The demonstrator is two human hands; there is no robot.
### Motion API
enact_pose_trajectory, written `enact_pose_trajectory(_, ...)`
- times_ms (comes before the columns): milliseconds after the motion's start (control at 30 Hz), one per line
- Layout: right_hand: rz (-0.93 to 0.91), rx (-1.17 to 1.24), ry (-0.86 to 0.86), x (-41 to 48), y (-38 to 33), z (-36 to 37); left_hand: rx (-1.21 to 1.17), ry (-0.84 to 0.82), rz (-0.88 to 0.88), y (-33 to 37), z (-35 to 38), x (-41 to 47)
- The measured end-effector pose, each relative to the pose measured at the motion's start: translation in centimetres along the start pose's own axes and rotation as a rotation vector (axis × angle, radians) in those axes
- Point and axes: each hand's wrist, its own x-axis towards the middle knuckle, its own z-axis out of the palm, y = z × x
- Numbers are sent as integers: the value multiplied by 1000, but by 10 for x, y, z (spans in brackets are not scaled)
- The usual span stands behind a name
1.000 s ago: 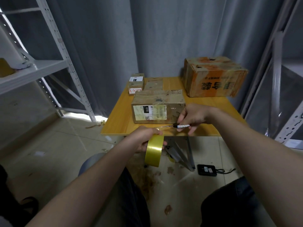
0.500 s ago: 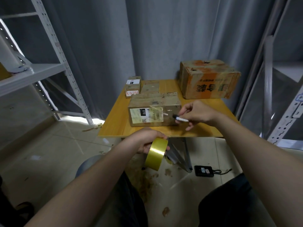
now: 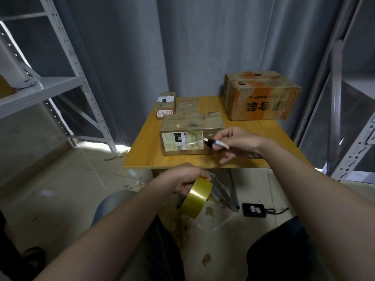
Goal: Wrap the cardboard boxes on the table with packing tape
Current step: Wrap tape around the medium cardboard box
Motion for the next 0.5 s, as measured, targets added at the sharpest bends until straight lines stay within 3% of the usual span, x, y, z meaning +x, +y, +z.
enact_pose_trajectory(67,-177,137,159,-2,-3,-3,-15,-7,-5,6,1,-1)
enact_pose_trajectory(167,-315,206,576,-3,2,-18,2,-23,-2,13,3,0)
enact_pose_trajectory(233,-238,193,856,-4,14,-33,10,-39,-7,15,6,2)
enact_pose_trajectory(300,-35,-7,1052,-5,30,-48,9,-56,-13,15,9,4)
enact_pose_trajectory(367,161,-321,1100,-8,47,-55,-1,-73,-19,15,13,6)
enact_pose_trajectory(500,382,-751,937,-11,59,-48,4,-97,-17,15,16,10)
